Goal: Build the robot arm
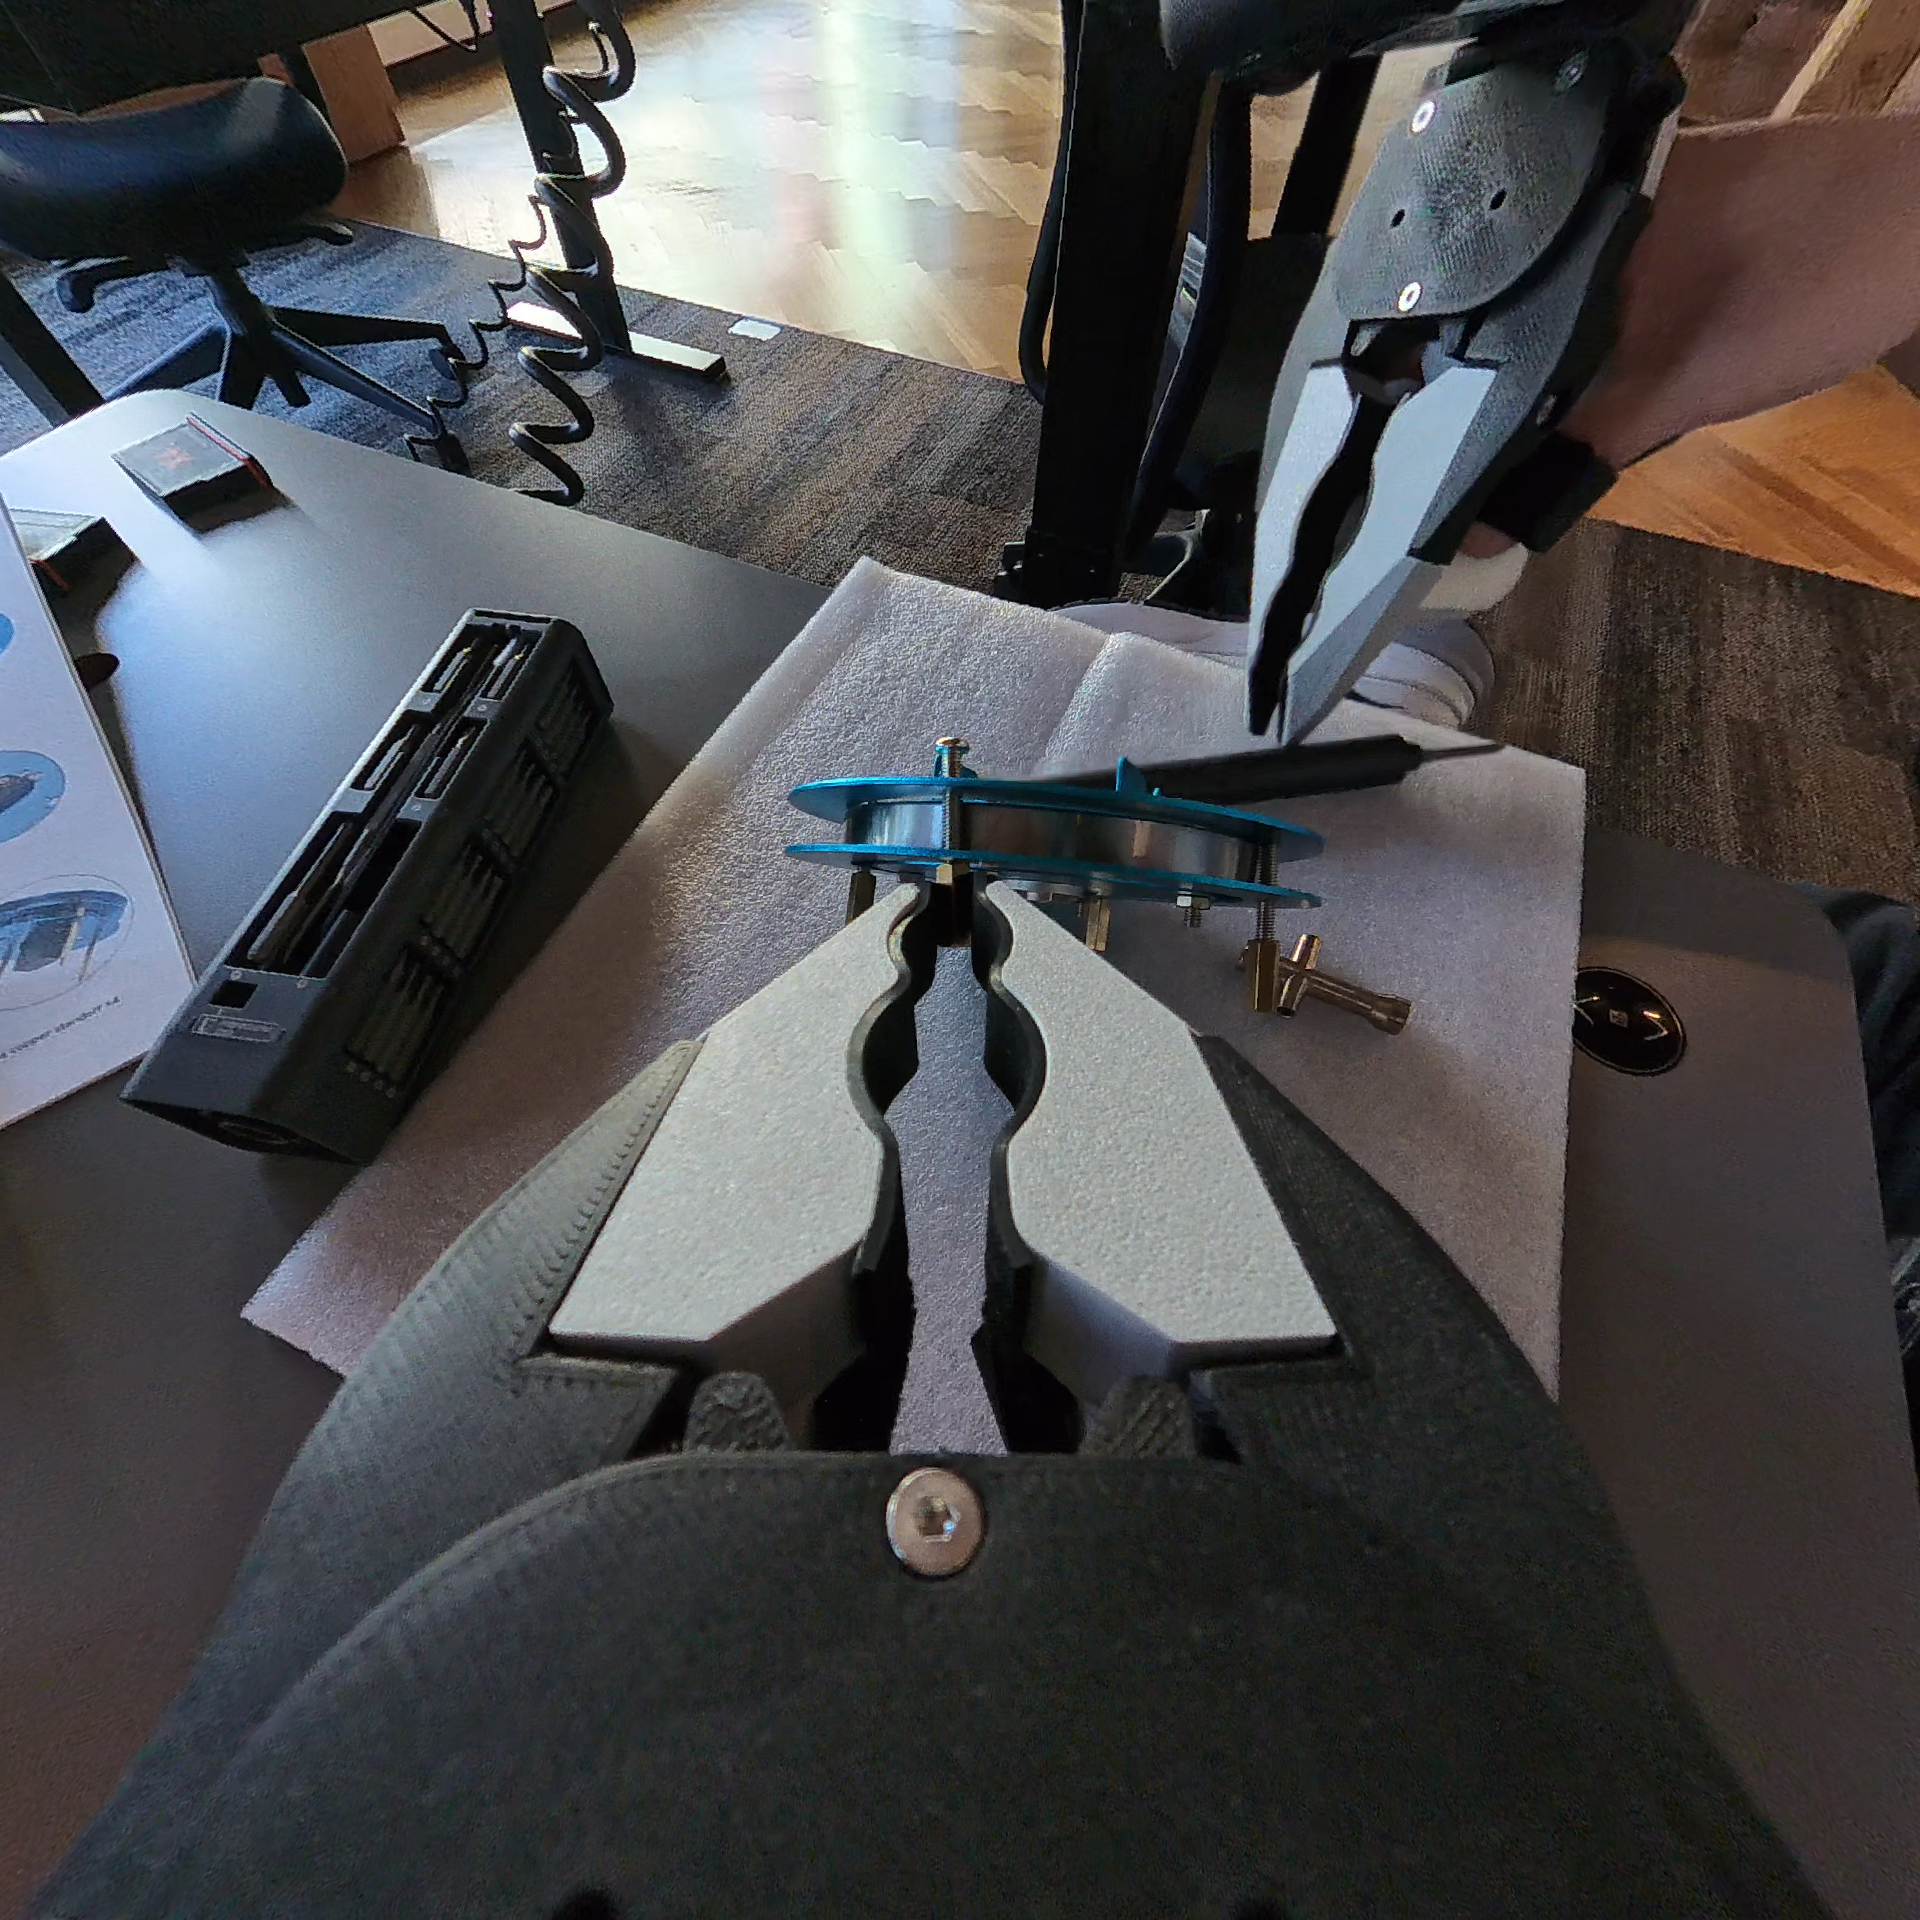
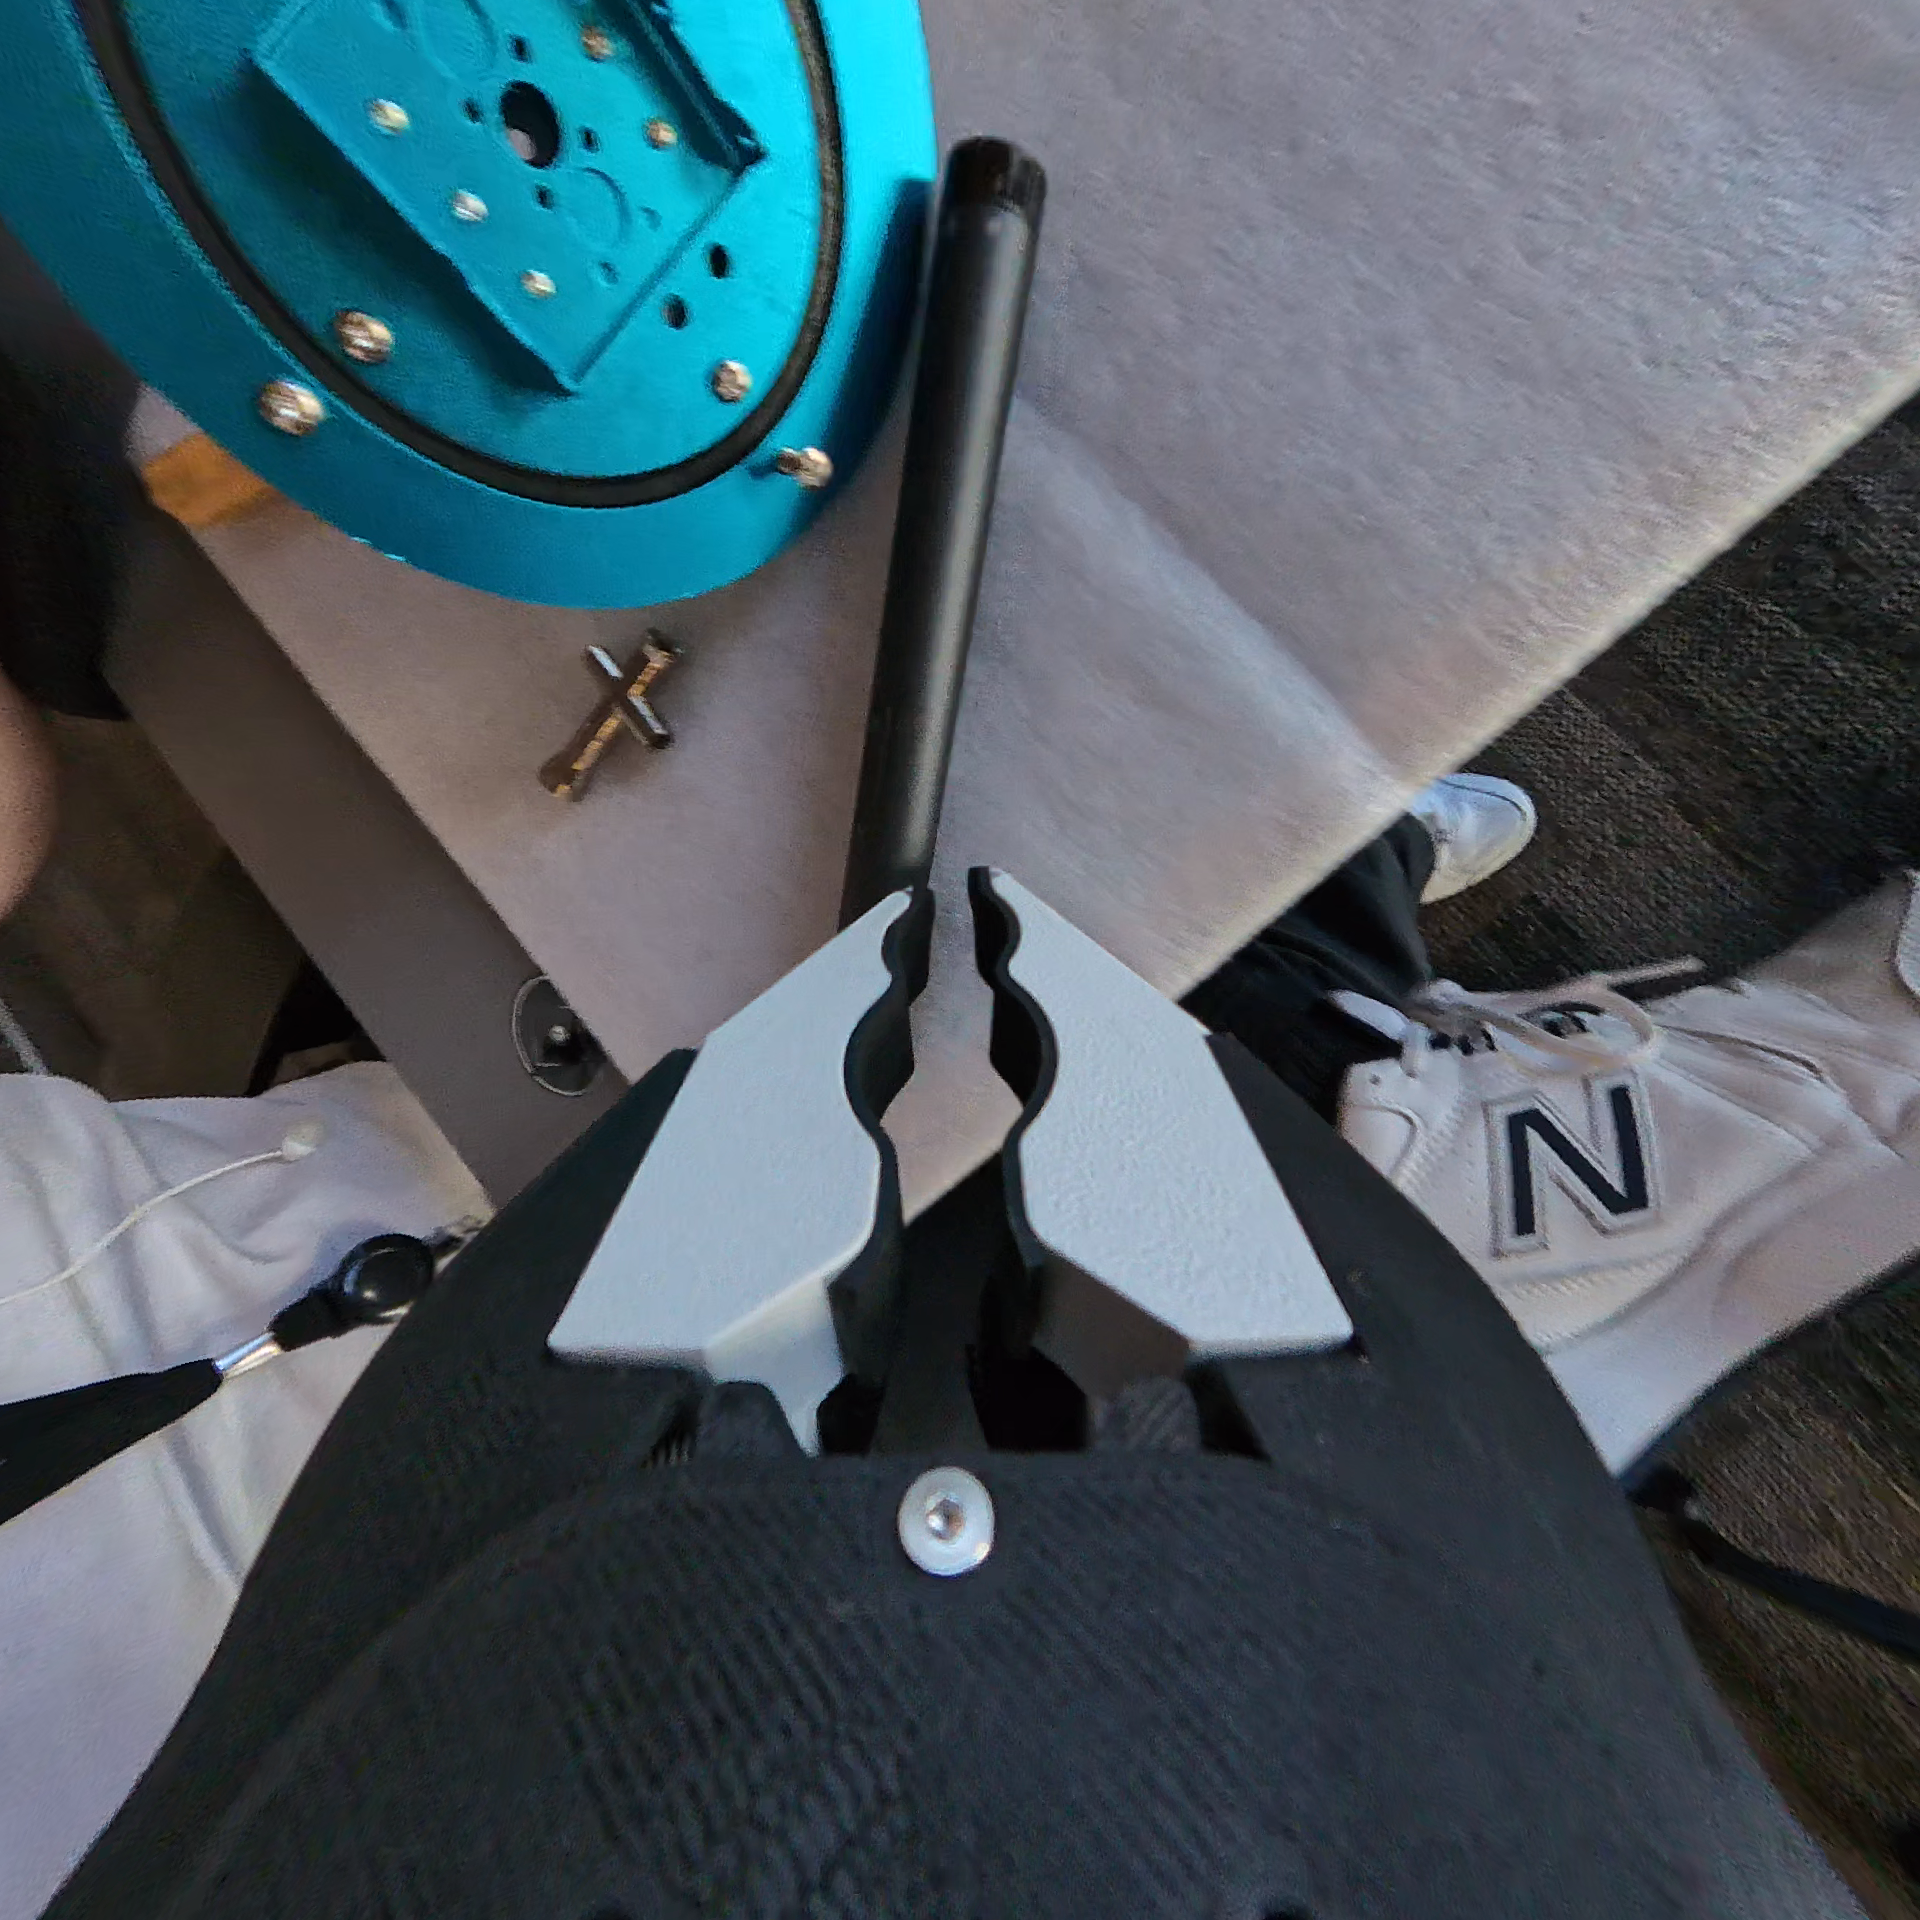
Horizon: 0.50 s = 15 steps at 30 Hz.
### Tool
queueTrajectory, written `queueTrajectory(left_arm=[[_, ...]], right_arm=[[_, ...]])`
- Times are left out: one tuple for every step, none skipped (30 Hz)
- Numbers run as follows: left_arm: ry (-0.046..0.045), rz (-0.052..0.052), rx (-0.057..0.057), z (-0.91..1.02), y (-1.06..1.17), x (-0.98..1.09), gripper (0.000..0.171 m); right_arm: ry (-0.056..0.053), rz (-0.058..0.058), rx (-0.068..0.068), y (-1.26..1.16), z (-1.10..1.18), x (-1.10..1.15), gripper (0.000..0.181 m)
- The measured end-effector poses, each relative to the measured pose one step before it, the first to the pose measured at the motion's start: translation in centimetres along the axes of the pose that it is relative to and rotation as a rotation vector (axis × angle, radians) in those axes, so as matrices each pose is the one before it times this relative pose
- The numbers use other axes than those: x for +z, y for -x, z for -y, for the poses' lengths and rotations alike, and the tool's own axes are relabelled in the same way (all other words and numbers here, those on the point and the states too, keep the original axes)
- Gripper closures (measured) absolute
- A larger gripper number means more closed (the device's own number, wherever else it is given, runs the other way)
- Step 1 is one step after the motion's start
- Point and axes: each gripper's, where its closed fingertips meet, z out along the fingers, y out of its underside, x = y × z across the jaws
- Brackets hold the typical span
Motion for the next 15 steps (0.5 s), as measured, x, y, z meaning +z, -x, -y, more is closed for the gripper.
queueTrajectory(left_arm=[[0.00047, 0.0009, -0.0013, -0.014, 0.024, 0.003, 0.167], [0.00107, 0.0012, -0.0012, -0.021, 0.037, 0.0, 0.167], [0.001, 0.0006, -0.0003, -0.035, 0.027, -0.005, 0.167], [0.00087, 0.0006, 0.0002, -0.012, 0.01, -0.006, 0.167], [0.00084, 0.0012, 0.0004, -0.021, 0.02, -0.002, 0.167], [0.00091, 0.0019, 0.0004, -0.017, 0.028, 0.007, 0.167], [0.00163, 0.0019, 0.0002, -0.031, 0.039, -0.006, 0.167], [0.00215, 0.0012, 0.0003, -0.034, 0.028, -0.001, 0.167], [0.00137, 0.0009, -0.0003, -0.027, 0.02, -0.004, 0.167], [0.00075, 0.001, -0.001, -0.018, 0.027, 0.002, 0.167], [0.00118, 0.001, -0.0005, -0.02, 0.018, 0.006, 0.167], [0.00167, 0.0012, 0.0004, -0.018, 0.027, -0.002, 0.167], [0.0014, 0.0014, 0.0008, -0.016, 0.014, -0.002, 0.167], [0.00134, 0.0015, 0.0008, -0.01, 0.023, 0.008, 0.167], [0.00139, 0.0012, 0.0005, -0.016, 0.009, -0.002, 0.167]], right_arm=[[-0.0139, 0.0359, 0.0001, 0.867, 0.219, 0.106, 0.174], [-0.0109, 0.0307, -0.0031, 0.828, 0.19, 0.064, 0.172], [-0.002, 0.0016, -0.0108, 0.376, 0.094, 0.028, 0.171], [0.0035, -0.0277, -0.0154, -0.144, 0.022, -0.035, 0.171], [-0.0019, -0.0343, -0.0124, -0.387, 0.068, -0.096, 0.17], [-0.0114, -0.0087, -0.0009, -0.159, 0.175, -0.082, 0.17], [-0.0195, 0.0207, 0.0182, 0.056, 0.286, -0.044, 0.169], [-0.0203, 0.0326, 0.0345, 0.038, 0.306, -0.03, 0.167], [-0.0199, 0.0347, 0.0423, -0.017, 0.306, -0.02, 0.165], [-0.0141, 0.0321, 0.0473, 0.015, 0.228, -0.023, 0.159], [-0.0023, 0.0179, 0.0398, 0.064, 0.113, 0.048, 0.155], [0.0046, -0.0051, 0.0141, 0.113, 0.052, 0.139, 0.153], [0.0088, -0.0367, -0.017, 0.062, -0.006, 0.202, 0.151], [0.0138, -0.0681, -0.0298, -0.108, -0.053, 0.186, 0.149], [0.0153, -0.0725, -0.0368, 0.056, -0.034, 0.223, 0.144]])
